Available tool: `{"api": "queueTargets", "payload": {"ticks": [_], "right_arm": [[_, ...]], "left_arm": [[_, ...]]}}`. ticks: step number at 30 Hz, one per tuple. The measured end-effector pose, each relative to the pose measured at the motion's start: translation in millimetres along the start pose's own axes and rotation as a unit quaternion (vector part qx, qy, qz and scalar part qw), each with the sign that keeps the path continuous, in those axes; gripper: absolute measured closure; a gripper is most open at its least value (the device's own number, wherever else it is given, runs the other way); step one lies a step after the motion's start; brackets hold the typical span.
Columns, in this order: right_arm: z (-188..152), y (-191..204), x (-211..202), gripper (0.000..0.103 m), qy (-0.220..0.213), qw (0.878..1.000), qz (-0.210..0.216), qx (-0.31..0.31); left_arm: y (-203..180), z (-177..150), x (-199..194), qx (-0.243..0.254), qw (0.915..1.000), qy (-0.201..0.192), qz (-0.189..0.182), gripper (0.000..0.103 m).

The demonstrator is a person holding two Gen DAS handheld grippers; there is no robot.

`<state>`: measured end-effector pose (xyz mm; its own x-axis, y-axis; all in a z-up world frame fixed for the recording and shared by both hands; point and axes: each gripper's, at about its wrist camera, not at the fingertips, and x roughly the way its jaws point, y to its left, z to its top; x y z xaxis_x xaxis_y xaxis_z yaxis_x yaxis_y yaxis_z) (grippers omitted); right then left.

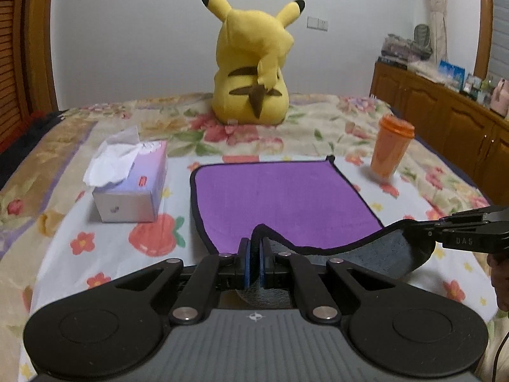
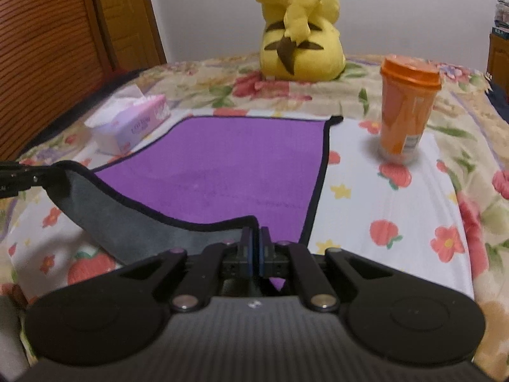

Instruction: Fold towel

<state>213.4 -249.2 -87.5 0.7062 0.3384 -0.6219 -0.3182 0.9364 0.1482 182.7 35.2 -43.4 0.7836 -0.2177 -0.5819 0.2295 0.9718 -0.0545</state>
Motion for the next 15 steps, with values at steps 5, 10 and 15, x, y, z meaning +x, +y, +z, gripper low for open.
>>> {"api": "queueTargets", "payload": {"ticks": [5,10,15], "right_arm": [[5,-3,-4,0.099,-0.020,1.000,0.002,-0.003],[9,-5,-5,0.099,-0.032,0.999,0.000,-0.009],[13,-9,-1,0.099,-0.040,0.999,-0.003,-0.014]], "left_arm": [[1,3,-2,-0.002,0.9999,-0.013,0.002,0.095],[4,7,3,-0.004,0.9998,-0.019,0.006,0.095],[9,10,13,-0.004,0.9997,-0.022,0.007,0.095]]}}
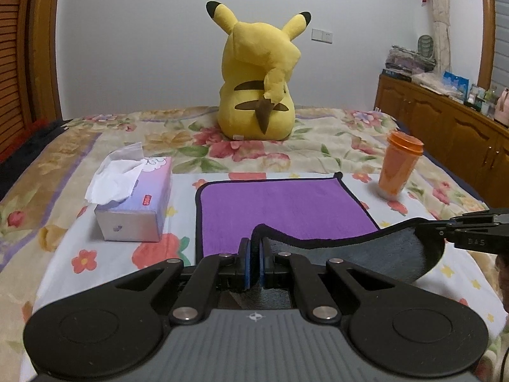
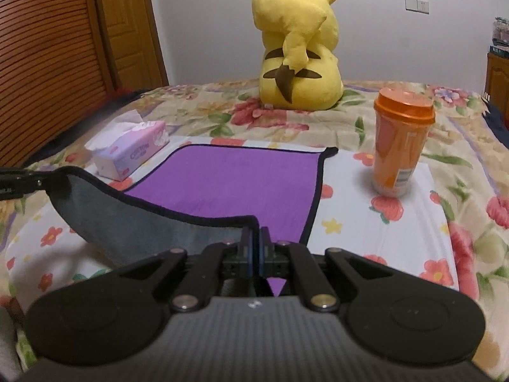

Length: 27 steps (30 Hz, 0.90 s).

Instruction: Fold towel

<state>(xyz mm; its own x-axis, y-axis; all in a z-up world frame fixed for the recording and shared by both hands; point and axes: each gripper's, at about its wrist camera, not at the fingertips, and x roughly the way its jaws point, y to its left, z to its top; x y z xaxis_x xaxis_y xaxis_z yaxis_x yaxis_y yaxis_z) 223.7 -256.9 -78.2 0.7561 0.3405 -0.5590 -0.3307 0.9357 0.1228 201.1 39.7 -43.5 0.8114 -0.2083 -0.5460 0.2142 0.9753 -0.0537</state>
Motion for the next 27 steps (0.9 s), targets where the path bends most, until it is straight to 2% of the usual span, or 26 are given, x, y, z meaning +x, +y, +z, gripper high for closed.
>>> {"api": "queueTargets", "payload": {"ticks": [15,27], "right_arm": [[7,-8,14,0.099,-0.007,1.000,0.001,-0.007],[8,-10,33,0.099,0.001,1.000,-0.001,-0.003]], "left_arm": [[6,10,20,0.006,0.9999,-0.009,0.004,0.095],[13,12,48,0.016,0.9998,0.003,0.010,0.095]]}}
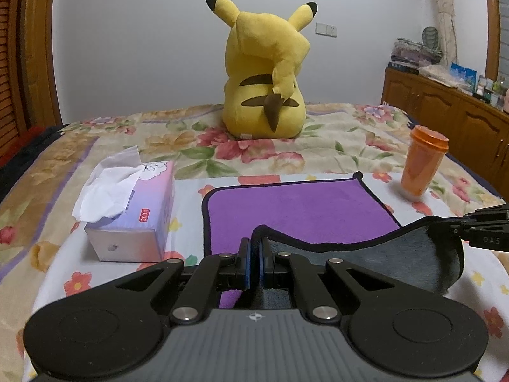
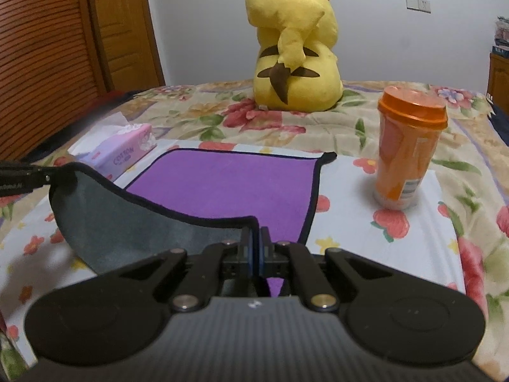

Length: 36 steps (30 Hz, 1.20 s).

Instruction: Fold towel

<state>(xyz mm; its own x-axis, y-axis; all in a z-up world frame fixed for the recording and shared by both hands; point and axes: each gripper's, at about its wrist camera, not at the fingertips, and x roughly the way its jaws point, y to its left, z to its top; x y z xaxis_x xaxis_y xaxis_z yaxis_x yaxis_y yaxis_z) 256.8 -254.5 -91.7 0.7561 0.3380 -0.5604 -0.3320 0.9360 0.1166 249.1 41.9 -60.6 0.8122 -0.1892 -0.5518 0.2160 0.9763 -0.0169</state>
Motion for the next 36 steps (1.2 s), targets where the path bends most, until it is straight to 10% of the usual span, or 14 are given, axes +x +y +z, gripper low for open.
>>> {"api": "queueTargets", "payload": {"ticks": [36], "right_arm": [[51,-5,35,0.099,-0.059,0.994,-0.041,-0.078]], "left_arm": [[17,56,35,-0.008,0.9986,-0.053,-0.006,0.095]]}}
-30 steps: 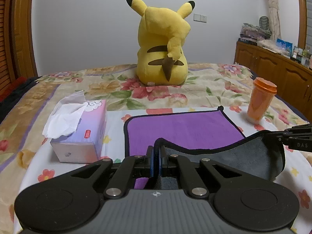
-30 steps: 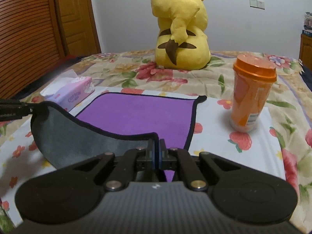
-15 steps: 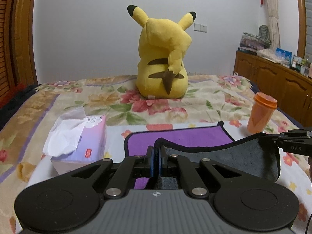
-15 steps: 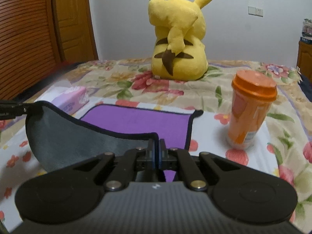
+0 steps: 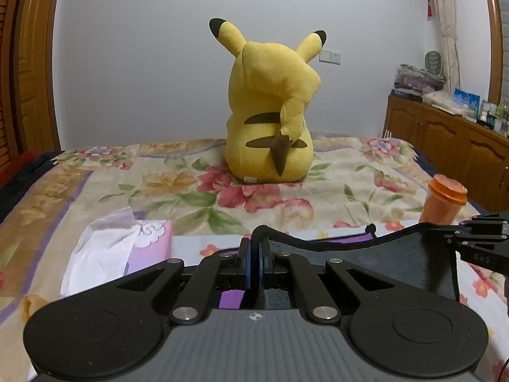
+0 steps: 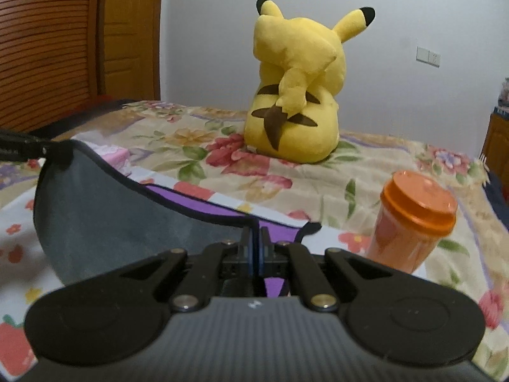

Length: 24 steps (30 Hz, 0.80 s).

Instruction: Fold towel

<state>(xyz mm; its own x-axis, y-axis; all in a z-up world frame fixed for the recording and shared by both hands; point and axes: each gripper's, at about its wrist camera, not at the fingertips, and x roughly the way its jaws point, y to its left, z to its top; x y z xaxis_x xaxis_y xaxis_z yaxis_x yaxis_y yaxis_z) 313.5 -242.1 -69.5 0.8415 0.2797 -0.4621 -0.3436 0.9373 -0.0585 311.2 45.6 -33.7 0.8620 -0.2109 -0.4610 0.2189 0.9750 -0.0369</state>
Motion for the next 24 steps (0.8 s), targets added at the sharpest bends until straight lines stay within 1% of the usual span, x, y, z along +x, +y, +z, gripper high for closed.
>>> {"api": "queueTargets", "payload": {"ticks": [5,9,12,15,17,21,24], "right_arm": [[5,-1,8,0.099,-0.013,1.000,-0.008,-0.005],[12,-2,15,0.099,-0.024,0.999,-0.017,-0.014],[16,-5,23,0.099,-0.030,0.999,-0.025,-0.013],[18,-8,32,0.099,-0.039,0.999,-0.032,-0.014],[18,-7,39,0.099,-0.040,0.998,-0.039,-0.025],[19,-9,50,0.099,-0.042,0.997,-0.046,-0.037],[16,-9,58,0.099,-0.039,0.997,-0.048,-0.045]], "left_arm": [[-1,6,10,0.010,0.9999,-0.002,0.007,0.095],[1,14,17,0.014,0.9997,-0.015,0.014,0.095],[1,18,28,0.014,0.9997,-0.014,0.017,0.095],[-1,20,38,0.028,0.9992,-0.017,0.024,0.095],[-1,21,44,0.031,0.9989,-0.020,0.029,0.095],[5,22,57,0.024,0.9987,-0.023,0.038,0.095],[9,17,67,0.016,0.9989,-0.017,0.040,0.095]]}}
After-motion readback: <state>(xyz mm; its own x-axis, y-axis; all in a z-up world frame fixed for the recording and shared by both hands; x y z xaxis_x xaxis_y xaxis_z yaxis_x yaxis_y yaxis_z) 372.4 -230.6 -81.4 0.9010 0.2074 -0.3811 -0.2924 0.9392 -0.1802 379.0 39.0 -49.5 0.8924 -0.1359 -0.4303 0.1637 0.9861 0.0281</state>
